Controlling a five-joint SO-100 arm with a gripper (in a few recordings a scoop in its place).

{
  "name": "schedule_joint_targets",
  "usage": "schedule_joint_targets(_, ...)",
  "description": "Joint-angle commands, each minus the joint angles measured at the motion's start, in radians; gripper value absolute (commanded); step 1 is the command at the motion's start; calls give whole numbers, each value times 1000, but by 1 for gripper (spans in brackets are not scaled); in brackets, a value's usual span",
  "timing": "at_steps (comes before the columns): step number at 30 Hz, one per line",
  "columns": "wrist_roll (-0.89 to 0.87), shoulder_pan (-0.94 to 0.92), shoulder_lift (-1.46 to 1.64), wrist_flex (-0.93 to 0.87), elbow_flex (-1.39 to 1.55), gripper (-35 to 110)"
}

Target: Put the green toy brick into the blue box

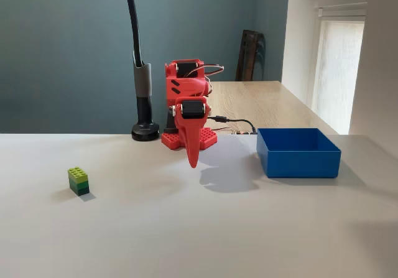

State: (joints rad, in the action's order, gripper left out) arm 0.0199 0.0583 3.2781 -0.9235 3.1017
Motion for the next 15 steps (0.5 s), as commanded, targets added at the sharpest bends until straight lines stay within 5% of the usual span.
schedule_joint_targets(1,11,5,17,9,8,0)
schedule_joint_targets(15,17,5,17,9,8,0)
